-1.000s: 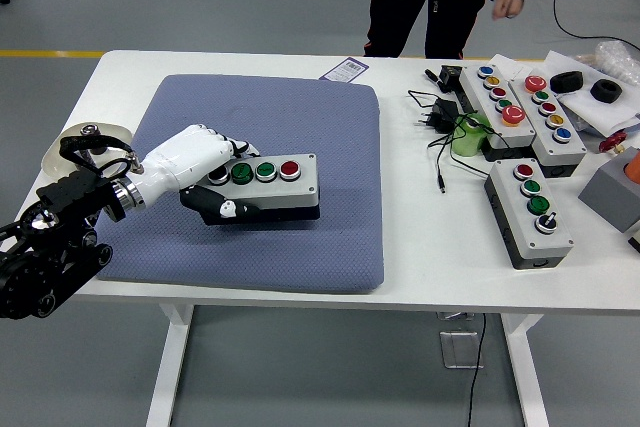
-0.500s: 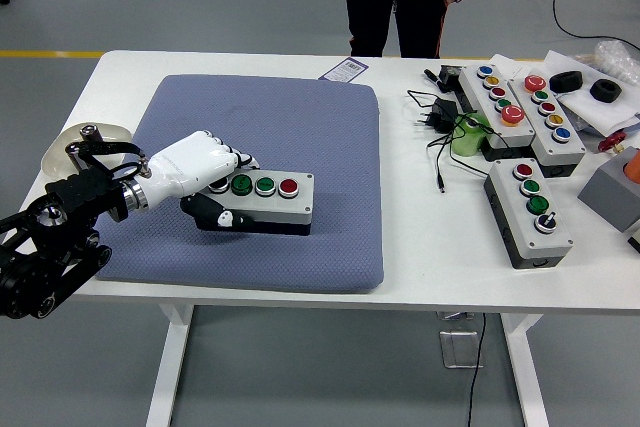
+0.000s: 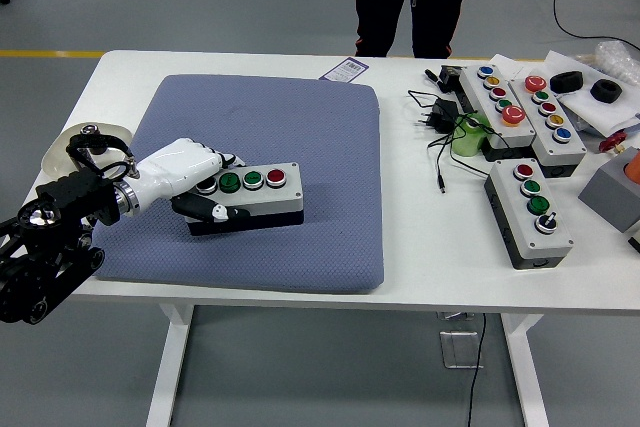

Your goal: Pick up the button,place it on the desk,press the button,press the button

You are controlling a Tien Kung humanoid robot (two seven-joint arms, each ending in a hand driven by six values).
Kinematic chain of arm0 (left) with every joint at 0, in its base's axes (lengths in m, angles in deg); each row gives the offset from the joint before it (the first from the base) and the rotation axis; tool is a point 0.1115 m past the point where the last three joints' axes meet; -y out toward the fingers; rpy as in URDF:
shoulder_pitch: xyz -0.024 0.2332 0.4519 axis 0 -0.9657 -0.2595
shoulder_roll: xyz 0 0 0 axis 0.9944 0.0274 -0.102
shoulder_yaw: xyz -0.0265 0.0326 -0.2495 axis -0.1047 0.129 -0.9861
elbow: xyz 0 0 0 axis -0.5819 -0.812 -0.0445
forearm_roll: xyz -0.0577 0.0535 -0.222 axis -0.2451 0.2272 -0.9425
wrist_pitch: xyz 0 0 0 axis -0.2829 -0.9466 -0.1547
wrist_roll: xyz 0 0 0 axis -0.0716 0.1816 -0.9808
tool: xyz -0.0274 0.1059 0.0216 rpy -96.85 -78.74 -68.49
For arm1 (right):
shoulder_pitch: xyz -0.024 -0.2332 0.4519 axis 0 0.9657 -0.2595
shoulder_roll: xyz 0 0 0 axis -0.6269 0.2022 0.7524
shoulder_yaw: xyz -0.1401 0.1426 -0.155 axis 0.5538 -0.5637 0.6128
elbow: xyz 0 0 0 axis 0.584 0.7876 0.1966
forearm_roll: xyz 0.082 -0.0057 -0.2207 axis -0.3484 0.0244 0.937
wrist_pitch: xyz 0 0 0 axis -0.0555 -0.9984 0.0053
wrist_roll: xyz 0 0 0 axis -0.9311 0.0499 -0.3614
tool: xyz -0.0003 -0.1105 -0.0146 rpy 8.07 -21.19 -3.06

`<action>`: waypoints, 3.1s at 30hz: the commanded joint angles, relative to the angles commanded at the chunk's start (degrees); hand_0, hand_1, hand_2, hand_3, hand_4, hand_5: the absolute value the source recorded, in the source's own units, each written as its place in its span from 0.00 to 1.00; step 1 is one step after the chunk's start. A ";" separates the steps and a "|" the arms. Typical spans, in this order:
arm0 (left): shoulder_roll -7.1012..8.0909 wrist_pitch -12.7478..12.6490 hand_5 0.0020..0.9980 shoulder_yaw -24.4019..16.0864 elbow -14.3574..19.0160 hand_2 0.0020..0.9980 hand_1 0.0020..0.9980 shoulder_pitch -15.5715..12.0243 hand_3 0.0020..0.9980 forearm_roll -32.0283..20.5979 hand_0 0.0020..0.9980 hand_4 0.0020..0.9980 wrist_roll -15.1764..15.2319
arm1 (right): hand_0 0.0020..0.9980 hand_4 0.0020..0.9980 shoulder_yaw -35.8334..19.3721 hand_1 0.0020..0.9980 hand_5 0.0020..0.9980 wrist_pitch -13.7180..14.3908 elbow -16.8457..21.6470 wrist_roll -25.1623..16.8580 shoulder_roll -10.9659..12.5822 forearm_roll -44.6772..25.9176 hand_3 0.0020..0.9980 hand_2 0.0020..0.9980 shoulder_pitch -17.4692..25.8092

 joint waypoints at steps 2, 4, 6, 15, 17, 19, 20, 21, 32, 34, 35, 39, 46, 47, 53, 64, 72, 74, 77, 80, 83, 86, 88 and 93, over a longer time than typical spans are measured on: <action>0.08 -1.41 0.89 -0.35 0.18 1.00 0.94 -0.10 1.00 -0.49 0.94 0.89 0.81 | 0.75 0.18 0.04 0.69 0.12 0.00 0.00 -0.02 0.01 -0.06 0.58 0.71 -0.05; 0.19 -3.42 0.89 -0.91 0.53 1.00 0.94 -0.26 1.00 -1.03 0.94 0.89 1.65 | 0.75 0.18 0.09 0.69 0.12 0.00 0.00 -0.06 0.04 -0.22 0.58 0.71 -0.10; 0.31 -4.85 0.85 -1.73 1.16 1.00 1.00 -0.47 1.00 -1.20 1.00 0.90 2.05 | 0.75 0.18 0.07 0.69 0.12 -0.01 0.00 -0.06 0.05 -0.17 0.58 0.70 -0.14; 0.88 -9.02 0.76 -10.92 10.95 1.00 0.99 -4.90 1.00 0.36 1.00 0.92 -0.55 | 0.75 0.18 0.03 0.69 0.12 -0.04 0.00 -0.12 0.10 -0.16 0.58 0.71 -0.15; 0.95 -11.12 0.87 -13.98 15.17 0.65 0.60 -6.70 0.98 -0.70 0.47 0.92 -2.80 | 0.75 0.18 -0.13 0.69 0.12 -0.05 0.00 -0.17 0.13 0.02 0.58 0.71 -0.17; 1.07 -11.48 0.87 -15.94 19.03 0.65 0.60 -7.75 0.98 -3.40 0.47 0.92 -4.28 | 0.75 0.18 -0.23 0.69 0.12 -0.07 0.00 -0.18 0.13 0.06 0.58 0.71 -0.14; 1.15 -11.20 0.87 -16.51 20.77 0.65 0.60 -8.22 0.98 -5.29 0.47 0.92 -5.34 | 0.75 0.18 -0.26 0.69 0.12 -0.09 0.00 -0.19 0.13 0.10 0.58 0.71 -0.14; 1.26 -10.32 0.87 -16.81 22.64 0.65 0.60 -8.62 0.98 -7.88 0.47 0.92 -6.54 | 0.75 0.18 -0.30 0.69 0.12 -0.09 0.00 -0.21 0.13 0.15 0.58 0.71 -0.14; 1.51 0.65 1.00 -13.52 30.17 0.00 0.00 -12.16 0.85 -32.61 0.00 0.97 -20.77 | 0.75 0.18 -0.53 0.69 0.11 -0.11 0.00 -0.20 0.11 0.42 0.58 0.71 -0.23; 1.60 3.02 1.00 -13.31 30.63 0.00 0.00 -12.91 0.85 -34.90 0.00 0.97 -22.91 | 0.75 0.18 -0.56 0.69 0.11 -0.09 0.00 -0.21 0.09 0.43 0.58 0.71 -0.23; 1.66 4.08 1.00 -13.30 30.96 0.00 0.00 -13.33 0.84 -35.57 0.00 0.92 -24.09 | 0.75 0.18 -0.55 0.69 0.11 -0.08 0.00 -0.21 0.08 0.38 0.58 0.71 -0.25; 1.35 6.86 1.00 -14.82 33.73 0.00 0.00 -15.31 0.84 -30.39 0.00 0.92 -29.86 | 0.75 0.18 -0.58 0.69 0.11 -0.04 0.00 -0.24 0.07 0.10 0.58 0.71 -0.22; 1.10 11.48 1.00 -15.85 38.65 0.00 0.00 -16.71 0.80 -21.15 0.00 0.86 -36.64 | 0.75 0.18 -0.94 0.69 0.11 -0.08 0.00 -0.14 -0.03 0.75 0.58 0.71 -0.26; 1.19 11.79 1.00 -15.91 39.10 0.00 0.00 -16.96 0.79 -21.22 0.00 0.85 -37.05 | 0.75 0.18 -0.93 0.69 0.11 -0.07 0.00 -0.14 -0.05 0.66 0.58 0.71 -0.25; 1.91 13.93 1.00 -15.05 40.19 0.00 0.00 -17.44 0.77 -19.73 0.00 0.85 -38.71 | 0.75 0.18 -1.15 0.69 0.11 -0.06 0.00 -0.09 -0.07 0.77 0.58 0.71 -0.18; 1.58 15.81 1.00 -13.13 39.17 0.00 0.00 -16.19 0.76 -15.82 0.00 0.84 -40.90 | 0.75 0.18 -1.03 0.69 0.11 -0.08 0.00 -0.05 -0.04 0.87 0.58 0.71 0.09; 1.73 16.67 1.00 -11.52 37.93 0.00 0.00 -15.37 0.69 -13.42 0.00 0.84 -41.23 | 0.75 0.18 -1.02 0.69 0.11 -0.09 0.00 -0.04 -0.03 0.84 0.58 0.70 0.16; 1.74 16.69 1.00 -11.24 37.81 0.00 0.00 -15.09 0.69 -12.37 0.00 0.84 -41.40 | 0.75 0.18 -0.98 0.69 0.11 -0.10 0.00 -0.05 -0.02 0.86 0.58 0.70 0.11; 1.66 16.24 1.00 -11.35 37.74 0.00 0.00 -14.90 0.65 -11.69 0.00 0.84 -41.36 | 0.75 0.18 -0.83 0.69 0.11 -0.11 0.00 -0.06 0.00 0.66 0.58 0.71 0.07; 1.69 16.30 1.00 -11.57 37.68 0.00 0.00 -14.72 0.65 -11.50 0.00 0.84 -41.34 | 0.75 0.18 -0.80 0.69 0.11 -0.12 0.00 -0.06 0.01 0.61 0.58 0.71 -0.01; 1.80 16.59 1.00 -11.66 37.68 0.00 0.00 -14.62 0.60 -11.42 0.00 0.84 -41.41 | 0.75 0.18 -0.78 0.69 0.11 -0.12 0.00 -0.08 0.02 0.54 0.58 0.70 -0.08; 1.83 17.00 1.00 -11.74 37.68 0.00 0.00 -14.57 0.60 -11.37 0.00 0.84 -41.45 | 0.75 0.18 -0.76 0.69 0.11 -0.13 0.00 -0.08 0.04 0.57 0.58 0.70 -0.13; 1.84 17.32 1.00 -11.75 37.70 0.00 0.00 -14.55 0.60 -11.32 0.00 0.84 -41.50 | 0.75 0.18 -0.76 0.69 0.11 -0.14 0.00 -0.09 0.05 0.56 0.58 0.70 -0.13; 1.90 17.94 1.00 -11.59 37.52 0.00 0.00 -14.37 0.55 -11.28 0.00 0.84 -41.53 | 0.75 0.18 -0.80 0.69 0.11 -0.15 0.00 -0.12 0.09 0.59 0.58 0.70 -0.17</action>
